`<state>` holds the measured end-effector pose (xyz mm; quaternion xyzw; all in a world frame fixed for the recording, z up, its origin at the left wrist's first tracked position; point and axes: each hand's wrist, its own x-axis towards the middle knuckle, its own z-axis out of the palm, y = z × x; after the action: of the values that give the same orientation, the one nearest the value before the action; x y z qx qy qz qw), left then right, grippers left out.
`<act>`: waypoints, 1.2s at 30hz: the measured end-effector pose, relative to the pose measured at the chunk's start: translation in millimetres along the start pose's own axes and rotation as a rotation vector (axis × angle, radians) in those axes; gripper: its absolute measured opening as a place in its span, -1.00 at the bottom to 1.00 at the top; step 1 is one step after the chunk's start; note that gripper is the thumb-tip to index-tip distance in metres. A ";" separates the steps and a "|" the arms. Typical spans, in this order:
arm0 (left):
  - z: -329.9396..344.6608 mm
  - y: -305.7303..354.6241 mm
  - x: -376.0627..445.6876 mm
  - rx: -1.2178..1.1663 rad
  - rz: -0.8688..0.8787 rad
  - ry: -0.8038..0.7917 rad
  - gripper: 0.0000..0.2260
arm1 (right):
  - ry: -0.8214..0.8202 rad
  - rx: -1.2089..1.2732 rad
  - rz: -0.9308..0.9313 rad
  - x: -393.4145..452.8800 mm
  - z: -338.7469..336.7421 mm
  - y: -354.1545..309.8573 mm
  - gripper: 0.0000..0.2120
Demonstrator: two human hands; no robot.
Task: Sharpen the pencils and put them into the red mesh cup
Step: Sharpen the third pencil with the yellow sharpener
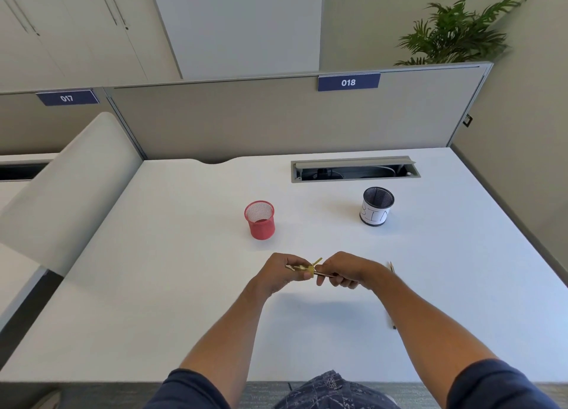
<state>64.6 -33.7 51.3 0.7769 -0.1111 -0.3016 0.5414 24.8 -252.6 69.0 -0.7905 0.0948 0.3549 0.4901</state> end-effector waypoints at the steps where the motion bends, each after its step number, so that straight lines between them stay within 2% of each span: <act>1: 0.1 -0.4 -0.6 -0.002 -0.002 0.009 -0.79 | 0.005 -0.006 -0.017 -0.1 -0.3 0.6 -0.66; 15: -6.8 -7.5 -6.2 -0.055 -0.112 0.097 -0.84 | 0.109 0.176 -0.144 -2.3 -6.5 32.4 -0.76; 20: -2.9 -0.5 -10.0 -0.077 -0.119 0.086 -0.70 | 0.188 0.275 -0.156 -0.9 -8.0 39.2 -0.81; 22: -2.0 1.0 -11.3 -0.087 -0.121 0.074 -0.63 | 0.212 0.310 -0.172 -1.4 -7.6 40.7 -0.79; 25: -2.2 0.4 -11.7 -0.108 -0.139 0.037 -0.76 | 0.239 0.356 -0.197 -1.9 -5.4 40.7 -0.66; 27: -0.6 0.1 -12.9 -0.123 -0.145 0.014 -0.72 | 0.249 0.364 -0.205 -1.2 -2.7 38.2 -0.59; 29: 2.2 1.0 -13.7 -0.132 -0.156 0.005 -0.66 | 0.249 0.368 -0.214 -0.7 0.5 33.8 -0.60; 36: 6.7 3.1 -11.8 -0.137 -0.141 -0.031 -0.69 | 0.258 0.232 -0.227 4.1 13.0 27.5 -0.66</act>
<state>51.8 -34.2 56.7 0.7391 -0.0433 -0.3578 0.5690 8.1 -254.6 43.4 -0.7731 0.1072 0.1799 0.5987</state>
